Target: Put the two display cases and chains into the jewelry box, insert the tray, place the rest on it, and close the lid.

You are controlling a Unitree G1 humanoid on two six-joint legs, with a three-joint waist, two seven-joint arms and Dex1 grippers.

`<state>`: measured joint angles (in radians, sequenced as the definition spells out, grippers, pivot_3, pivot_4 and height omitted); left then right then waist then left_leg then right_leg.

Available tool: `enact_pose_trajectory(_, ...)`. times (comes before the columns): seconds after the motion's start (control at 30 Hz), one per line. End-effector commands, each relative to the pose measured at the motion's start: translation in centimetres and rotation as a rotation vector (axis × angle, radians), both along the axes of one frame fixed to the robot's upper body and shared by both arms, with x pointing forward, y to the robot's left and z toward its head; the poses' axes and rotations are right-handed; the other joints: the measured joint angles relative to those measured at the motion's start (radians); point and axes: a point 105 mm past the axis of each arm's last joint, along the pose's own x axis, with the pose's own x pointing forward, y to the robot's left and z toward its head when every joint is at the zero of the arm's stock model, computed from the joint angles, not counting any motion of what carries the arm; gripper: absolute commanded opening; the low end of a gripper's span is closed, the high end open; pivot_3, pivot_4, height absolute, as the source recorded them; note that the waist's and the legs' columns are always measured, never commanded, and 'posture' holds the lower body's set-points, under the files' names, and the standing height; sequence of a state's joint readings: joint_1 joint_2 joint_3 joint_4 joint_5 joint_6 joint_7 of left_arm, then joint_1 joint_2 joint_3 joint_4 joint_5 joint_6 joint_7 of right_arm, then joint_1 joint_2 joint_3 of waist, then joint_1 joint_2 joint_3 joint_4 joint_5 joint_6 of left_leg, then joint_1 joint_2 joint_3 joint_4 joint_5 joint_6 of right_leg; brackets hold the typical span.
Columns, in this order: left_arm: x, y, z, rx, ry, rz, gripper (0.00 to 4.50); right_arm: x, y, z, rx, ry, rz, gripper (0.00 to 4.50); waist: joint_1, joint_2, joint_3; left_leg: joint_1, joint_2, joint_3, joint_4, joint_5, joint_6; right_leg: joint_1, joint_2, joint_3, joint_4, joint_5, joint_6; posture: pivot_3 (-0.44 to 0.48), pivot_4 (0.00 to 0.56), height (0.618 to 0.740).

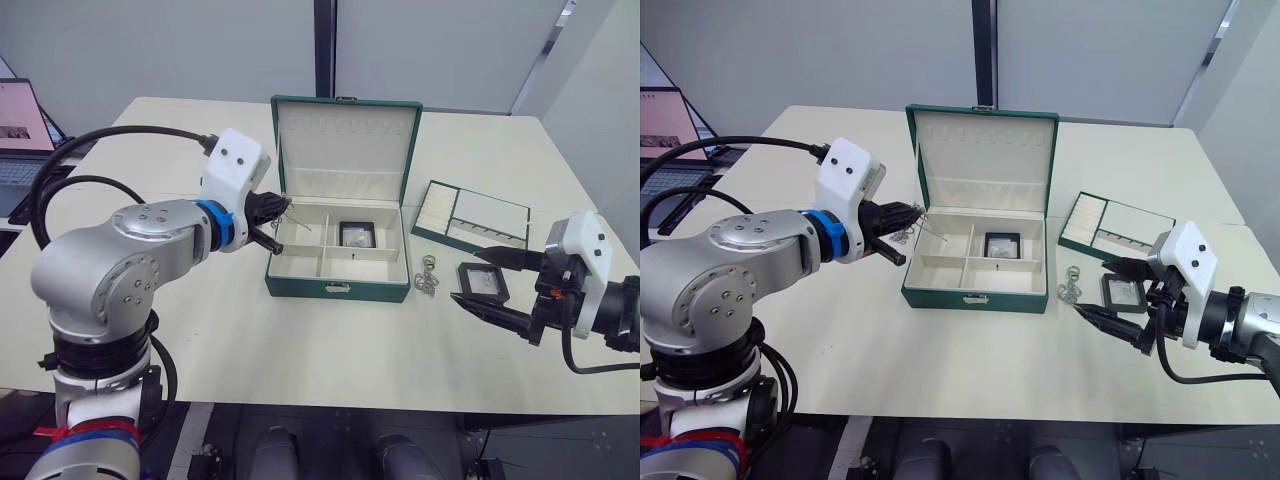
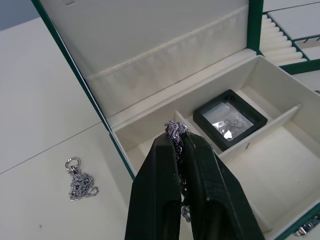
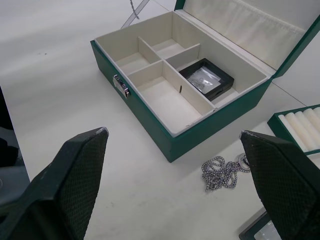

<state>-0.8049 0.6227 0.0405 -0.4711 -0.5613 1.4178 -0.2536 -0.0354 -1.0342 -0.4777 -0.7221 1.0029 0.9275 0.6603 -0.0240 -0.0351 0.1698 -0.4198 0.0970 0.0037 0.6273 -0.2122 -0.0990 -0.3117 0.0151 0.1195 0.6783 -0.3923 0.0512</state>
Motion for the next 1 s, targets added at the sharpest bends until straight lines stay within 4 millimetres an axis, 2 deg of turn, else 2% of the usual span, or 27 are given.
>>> enact_pose_trajectory(0.03, 0.9, -0.8, 0.8, 0.010, -0.063, -0.015, 0.03, -0.4, 0.0, 0.8, -0.018, -0.041, 0.008, 4.50, 0.000, 0.000, 0.000, 0.000, 0.000, 0.000, 0.000, 0.000, 0.000, 0.000, 0.000, 0.000, 0.000, 0.000, 0.000, 0.000, 0.150, 0.740)
enact_pose_trajectory(0.17, 2.4, -2.0, -0.1, 0.012, -0.068, -0.032, 0.03, -0.6, 0.5, 0.7, -0.006, -0.039, 0.021, 4.50, 0.004, 0.000, 0.000, 0.000, 0.000, 0.000, 0.000, 0.000, 0.000, 0.000, 0.000, 0.000, 0.000, 0.000, 0.000, 0.000, 0.150, 0.740)
enact_pose_trajectory(0.5, 5.2, -3.0, -1.3, 0.030, -0.100, -0.051, 0.03, -0.8, 0.9, 1.0, 0.019, -0.053, 0.018, 4.50, 0.008, 0.000, 0.000, 0.000, 0.000, 0.001, 0.000, 0.000, 0.000, 0.000, 0.000, 0.000, 0.000, 0.000, 0.000, 0.000, 0.150, 0.740)
enact_pose_trajectory(0.77, 6.4, -4.1, -2.8, 0.046, -0.088, -0.076, 0.03, -0.4, 1.6, 1.6, 0.054, -0.079, -0.008, 4.50, 0.009, 0.000, 0.000, 0.000, 0.000, 0.001, 0.000, 0.000, 0.000, 0.000, 0.000, 0.000, 0.000, 0.000, 0.000, 0.000, 0.150, 0.740)
enact_pose_trajectory(1.0, 6.8, -4.4, -3.2, 0.061, -0.085, -0.086, 0.03, 0.0, 1.9, 2.2, 0.077, -0.087, -0.027, 4.50, 0.010, 0.000, 0.000, -0.001, 0.000, 0.001, 0.000, 0.000, 0.000, 0.000, 0.000, 0.000, 0.000, 0.000, 0.000, 0.000, 0.150, 0.740)
